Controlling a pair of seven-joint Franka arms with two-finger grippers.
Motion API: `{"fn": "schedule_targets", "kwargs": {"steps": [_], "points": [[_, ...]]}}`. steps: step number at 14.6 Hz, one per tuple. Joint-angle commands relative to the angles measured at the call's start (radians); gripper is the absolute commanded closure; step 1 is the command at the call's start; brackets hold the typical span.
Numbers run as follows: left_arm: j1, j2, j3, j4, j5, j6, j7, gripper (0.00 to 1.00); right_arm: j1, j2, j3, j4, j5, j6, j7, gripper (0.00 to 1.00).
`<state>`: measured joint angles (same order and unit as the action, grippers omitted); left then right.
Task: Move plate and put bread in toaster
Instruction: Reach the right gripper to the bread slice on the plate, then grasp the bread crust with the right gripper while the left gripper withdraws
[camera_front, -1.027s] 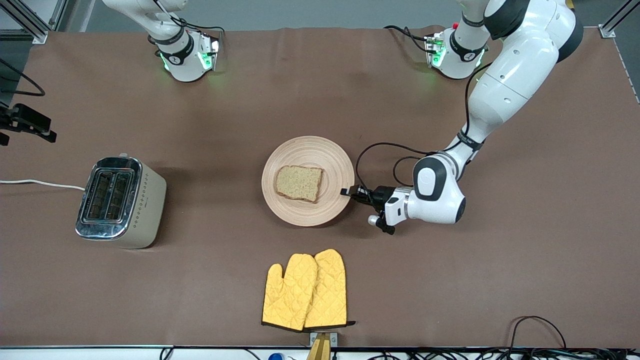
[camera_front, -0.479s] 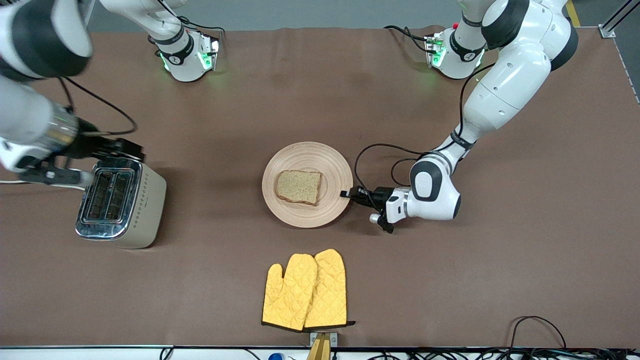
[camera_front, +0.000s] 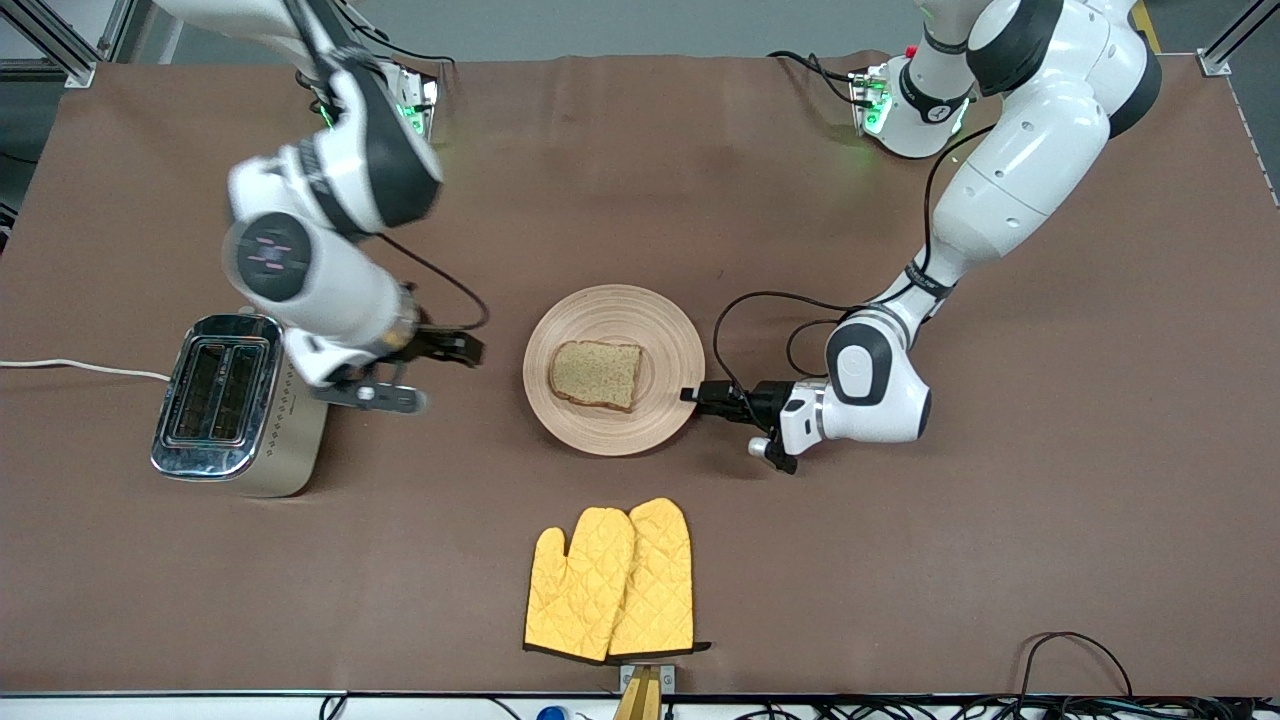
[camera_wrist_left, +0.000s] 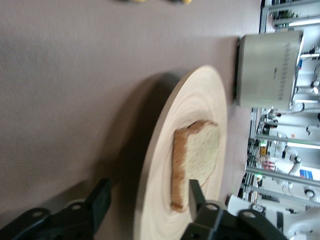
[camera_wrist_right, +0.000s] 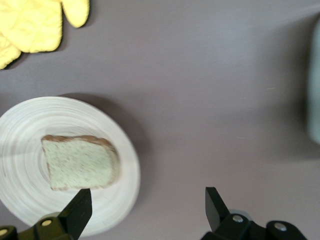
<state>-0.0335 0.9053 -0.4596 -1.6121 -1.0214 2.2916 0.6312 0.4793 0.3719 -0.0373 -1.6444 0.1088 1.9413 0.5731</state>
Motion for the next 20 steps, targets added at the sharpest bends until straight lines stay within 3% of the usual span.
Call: {"fn": "schedule_targets", "kwargs": {"steps": [1,6,10,14,17,20], "points": [[0.047,-0.126,0.002,-0.026,0.003,-0.003,-0.128,0.0,0.051,0.074,-0.012,-0.018,0.018,0.099,0.044,0.03],[0.138,-0.249,0.002,-0.014,0.228,-0.047,-0.405,0.0,0.123,0.205,-0.012,-0.026,0.048,0.231,0.086,0.17],[0.173,-0.335,0.004,0.04,0.511,-0.116,-0.655,0.0,0.15,0.232,-0.013,-0.052,0.048,0.309,0.108,0.26],[0.185,-0.365,0.004,0.148,0.811,-0.295,-0.898,0.0,0.177,0.26,-0.013,-0.054,0.046,0.355,0.148,0.37],[0.227,-0.411,0.002,0.167,0.924,-0.4,-0.999,0.0,0.176,0.265,-0.015,-0.06,0.042,0.358,0.146,0.43],[0.237,-0.482,0.004,0.172,1.058,-0.489,-1.018,0.0,0.173,0.266,-0.015,-0.06,0.038,0.355,0.145,0.43]]}}
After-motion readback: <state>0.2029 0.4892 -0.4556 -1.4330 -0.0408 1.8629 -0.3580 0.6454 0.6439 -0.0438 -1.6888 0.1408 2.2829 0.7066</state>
